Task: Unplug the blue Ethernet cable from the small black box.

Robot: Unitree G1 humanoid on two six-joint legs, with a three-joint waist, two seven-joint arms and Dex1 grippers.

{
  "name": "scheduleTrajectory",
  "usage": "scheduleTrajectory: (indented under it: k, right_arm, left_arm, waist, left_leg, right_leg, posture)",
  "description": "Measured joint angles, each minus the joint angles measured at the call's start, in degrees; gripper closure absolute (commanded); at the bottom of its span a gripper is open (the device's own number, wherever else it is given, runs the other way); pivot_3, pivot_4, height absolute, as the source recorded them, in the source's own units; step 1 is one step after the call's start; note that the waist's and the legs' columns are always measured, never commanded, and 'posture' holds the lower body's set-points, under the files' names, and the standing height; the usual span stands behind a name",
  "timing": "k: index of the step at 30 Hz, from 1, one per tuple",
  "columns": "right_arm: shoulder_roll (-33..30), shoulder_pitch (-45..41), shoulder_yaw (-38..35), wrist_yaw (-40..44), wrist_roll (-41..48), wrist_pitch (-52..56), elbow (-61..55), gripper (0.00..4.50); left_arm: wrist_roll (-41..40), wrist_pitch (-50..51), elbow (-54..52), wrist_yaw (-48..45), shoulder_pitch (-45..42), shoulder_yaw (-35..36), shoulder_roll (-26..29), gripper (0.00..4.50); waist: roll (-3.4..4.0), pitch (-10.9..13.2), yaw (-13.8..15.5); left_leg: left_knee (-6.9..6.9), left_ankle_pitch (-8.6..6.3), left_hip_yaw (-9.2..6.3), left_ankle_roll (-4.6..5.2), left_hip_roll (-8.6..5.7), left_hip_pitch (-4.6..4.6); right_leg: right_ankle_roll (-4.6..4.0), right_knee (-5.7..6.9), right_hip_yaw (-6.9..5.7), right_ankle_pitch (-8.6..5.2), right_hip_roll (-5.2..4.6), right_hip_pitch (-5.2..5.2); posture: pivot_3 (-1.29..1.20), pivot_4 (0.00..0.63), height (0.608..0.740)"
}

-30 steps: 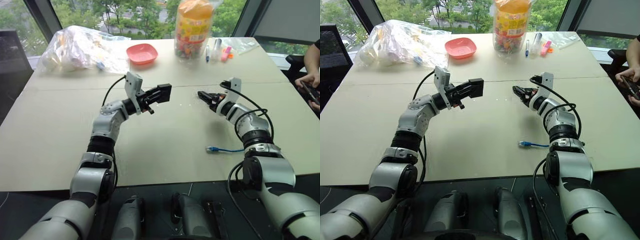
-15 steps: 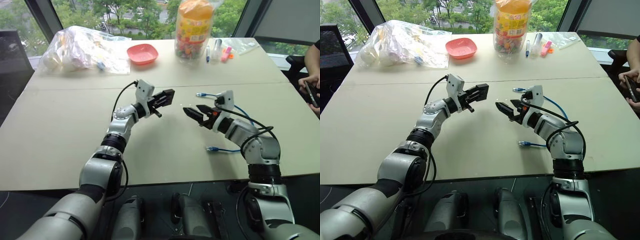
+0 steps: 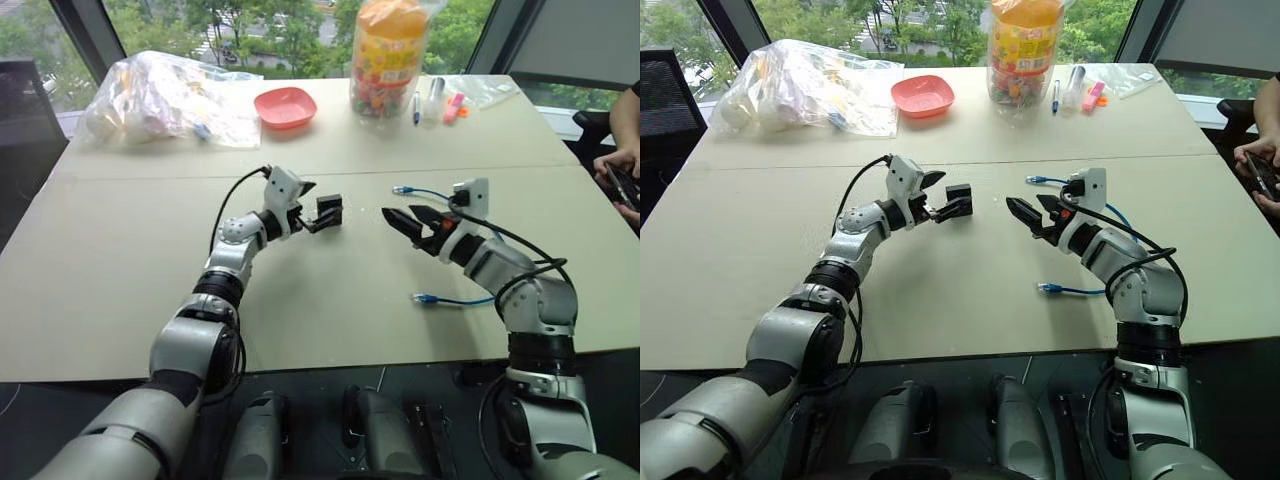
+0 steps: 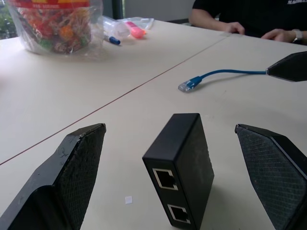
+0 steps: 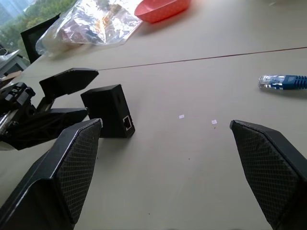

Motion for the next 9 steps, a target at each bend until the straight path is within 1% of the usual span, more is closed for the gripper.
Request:
scheduleTrajectory:
  k: [1,4,7,9]
  right_arm:
    - [-0.48,0.87,-0.02,0.47,0.37,0.18,-1.0,0.0]
    - [-1.62,3.81,-0.04,1.82,1.46,0.61,-4.61,0.0]
    - [-2.52,7.2,0.37,3.32,2.79,1.29,-9.1,0.0]
    - [-3.42,9.25,1.05,4.19,3.73,1.92,-12.54,0.0]
  left_arm:
    - [-1.49,3.62,-5.49,-0.87,2.52,0.01,1.21,0.03]
    - [-5.19,13.81,-21.46,-2.1,9.69,-0.03,5.17,0.03]
    - [-8.16,22.77,-34.19,-2.28,15.85,-0.11,8.82,0.03]
    - [-10.07,28.04,-40.63,-2.19,19.85,-0.12,11.14,0.03]
  waist:
    - [0.0,0.0,-0.07]
    - [0.01,0.0,-0.05]
    - [0.02,-0.01,0.06]
    - [0.03,-0.02,0.1]
  left_leg:
    - [-0.01,0.0,0.0,0.0,0.01,0.0]
    - [0.0,0.0,-0.01,0.0,0.03,0.01]
    - [0.02,0.0,-0.03,-0.01,0.04,0.03]
    - [0.03,-0.01,-0.03,-0.02,0.04,0.07]
  right_leg:
    - [-0.14,0.0,0.01,0.09,0.0,0.0]
    - [-0.14,0.01,0.01,0.08,0.03,0.01]
    - [0.02,0.01,0.01,-0.03,0.02,0.04]
    - [-0.16,-0.02,0.0,-0.16,0.01,0.07]
  posture:
    - [0.0,0.15,0.74]
    - [0.0,0.15,0.74]
    - [0.0,0.15,0.74]
    - [0.0,0.15,0.74]
